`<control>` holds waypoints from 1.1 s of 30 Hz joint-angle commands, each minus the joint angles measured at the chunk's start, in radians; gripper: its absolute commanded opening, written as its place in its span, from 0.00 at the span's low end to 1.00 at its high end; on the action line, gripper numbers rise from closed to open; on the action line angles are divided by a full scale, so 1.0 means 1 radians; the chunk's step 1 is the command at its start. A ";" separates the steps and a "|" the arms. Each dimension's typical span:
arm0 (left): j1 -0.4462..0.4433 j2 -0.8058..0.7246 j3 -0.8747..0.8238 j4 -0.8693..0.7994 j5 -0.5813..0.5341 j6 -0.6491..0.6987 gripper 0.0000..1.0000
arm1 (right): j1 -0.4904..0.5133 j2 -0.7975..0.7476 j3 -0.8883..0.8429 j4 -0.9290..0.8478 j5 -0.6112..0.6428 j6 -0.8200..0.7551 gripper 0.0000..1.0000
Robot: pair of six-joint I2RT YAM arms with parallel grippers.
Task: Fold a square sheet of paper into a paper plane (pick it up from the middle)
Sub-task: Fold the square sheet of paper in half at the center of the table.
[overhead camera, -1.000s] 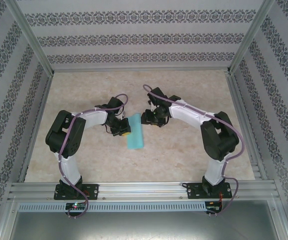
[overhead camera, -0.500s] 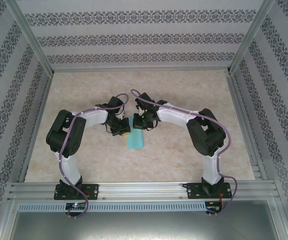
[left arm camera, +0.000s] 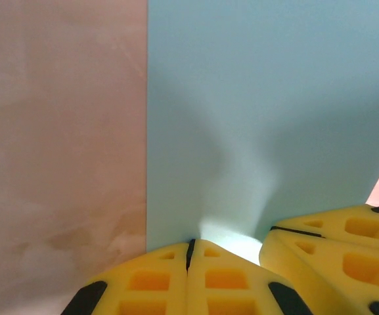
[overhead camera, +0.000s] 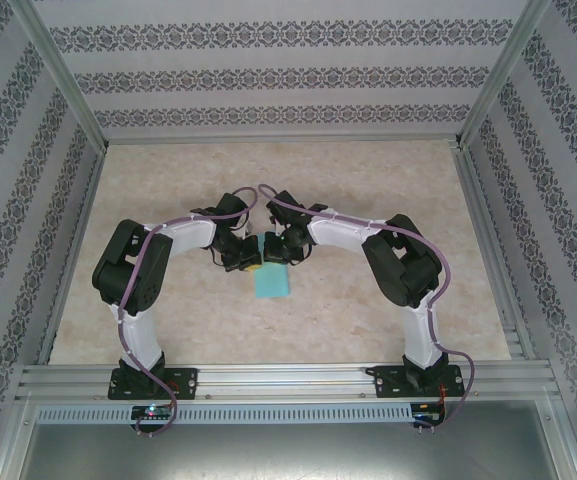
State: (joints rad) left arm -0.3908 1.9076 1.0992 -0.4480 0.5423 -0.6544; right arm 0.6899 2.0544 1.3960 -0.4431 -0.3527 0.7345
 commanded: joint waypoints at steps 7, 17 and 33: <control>-0.016 0.163 -0.089 -0.135 -0.180 -0.006 0.00 | -0.042 0.013 -0.054 -0.044 0.057 -0.042 0.00; -0.014 0.175 -0.089 -0.148 -0.197 0.001 0.00 | -0.122 -0.065 -0.199 -0.005 0.053 -0.108 0.00; -0.014 0.183 -0.088 -0.144 -0.185 0.009 0.00 | -0.077 -0.081 -0.126 0.175 -0.115 -0.085 0.00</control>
State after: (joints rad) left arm -0.3904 1.9152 1.1049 -0.4576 0.5419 -0.6540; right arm 0.5980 1.9270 1.2186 -0.3248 -0.4076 0.6327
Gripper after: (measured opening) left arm 0.067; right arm 0.039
